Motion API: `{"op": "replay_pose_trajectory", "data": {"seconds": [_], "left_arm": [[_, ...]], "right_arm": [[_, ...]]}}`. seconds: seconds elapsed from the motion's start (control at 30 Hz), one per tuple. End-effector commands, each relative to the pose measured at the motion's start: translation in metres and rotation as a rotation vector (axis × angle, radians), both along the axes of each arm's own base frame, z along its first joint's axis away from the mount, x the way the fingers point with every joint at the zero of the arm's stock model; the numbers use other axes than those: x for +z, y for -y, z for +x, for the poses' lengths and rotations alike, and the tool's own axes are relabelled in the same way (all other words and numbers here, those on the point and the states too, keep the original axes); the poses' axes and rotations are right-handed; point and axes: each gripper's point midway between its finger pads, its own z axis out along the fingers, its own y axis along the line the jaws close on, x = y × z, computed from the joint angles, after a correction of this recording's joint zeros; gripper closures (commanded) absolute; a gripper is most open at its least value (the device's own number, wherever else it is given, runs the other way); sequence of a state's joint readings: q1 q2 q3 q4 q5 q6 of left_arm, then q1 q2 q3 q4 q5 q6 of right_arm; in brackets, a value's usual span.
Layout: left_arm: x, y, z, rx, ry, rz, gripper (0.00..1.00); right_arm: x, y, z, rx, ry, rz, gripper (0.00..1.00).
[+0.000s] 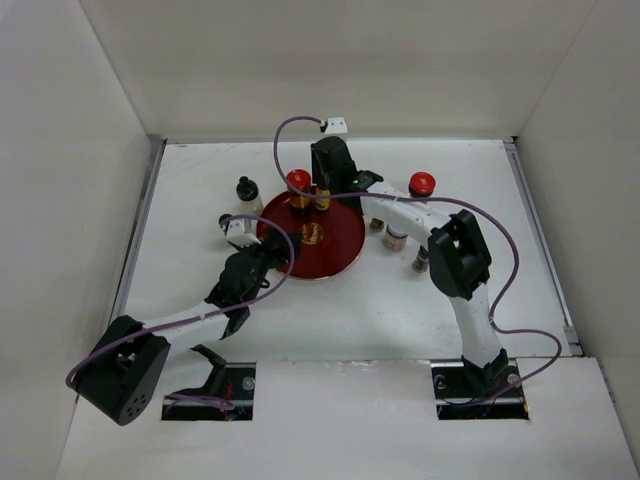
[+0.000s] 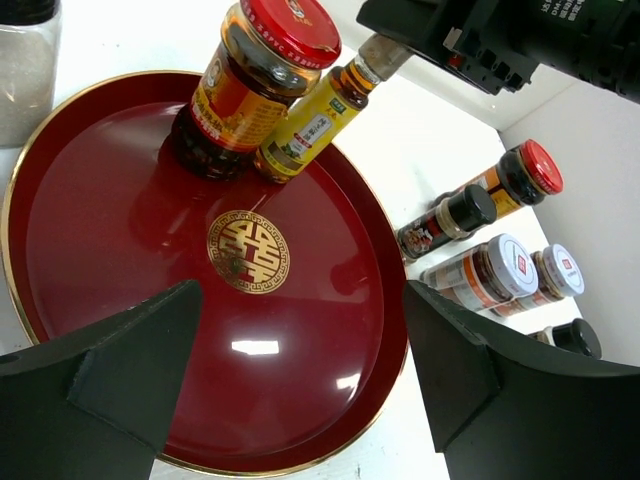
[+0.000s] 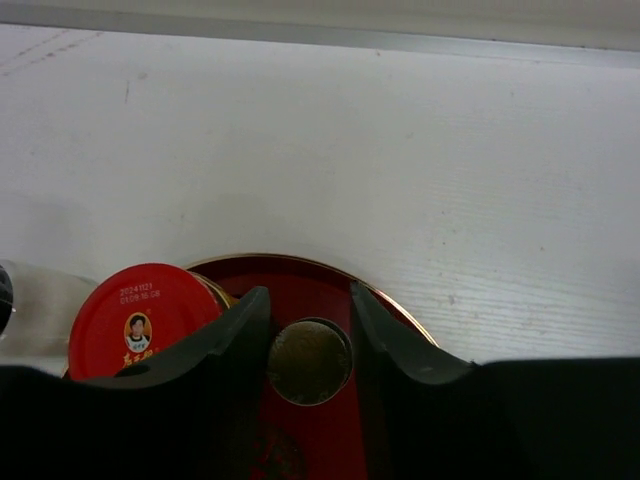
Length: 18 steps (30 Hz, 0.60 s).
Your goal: Organize the condiment bottles
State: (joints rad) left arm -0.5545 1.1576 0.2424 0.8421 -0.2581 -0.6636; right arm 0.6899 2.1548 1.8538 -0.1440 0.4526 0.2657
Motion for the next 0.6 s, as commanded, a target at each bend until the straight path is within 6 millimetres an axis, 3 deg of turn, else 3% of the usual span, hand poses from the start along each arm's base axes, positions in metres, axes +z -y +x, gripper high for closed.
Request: {"op": "replay_pose_trajectory", "data": {"seconds": [0.0, 0.13, 0.33, 0.47, 0.57], "left_arm": [[0.02, -0.009, 0.003, 0.038, 0.065, -0.05, 0.2], [0.022, -0.021, 0.004, 0.093, 0.075, -0.049, 0.2], [0.028, -0.021, 0.008, 0.104, 0.077, -0.037, 0.2], [0.053, -0.02, 0.007, 0.101, 0.075, -0.05, 0.23], [0.086, -0.032, 0.009, 0.142, 0.054, -0.036, 0.26]], "right_arm": [[0.04, -0.016, 0.003, 0.005, 0.11, 0.108, 0.54], [0.051, -0.018, -0.005, 0.016, 0.13, 0.127, 0.37], [0.087, -0.011, -0.02, 0.026, 0.171, 0.173, 0.29], [0.11, 0.007, -0.045, 0.018, 0.192, 0.246, 0.27], [0.11, 0.026, -0.066, 0.008, 0.176, 0.314, 0.3]]}}
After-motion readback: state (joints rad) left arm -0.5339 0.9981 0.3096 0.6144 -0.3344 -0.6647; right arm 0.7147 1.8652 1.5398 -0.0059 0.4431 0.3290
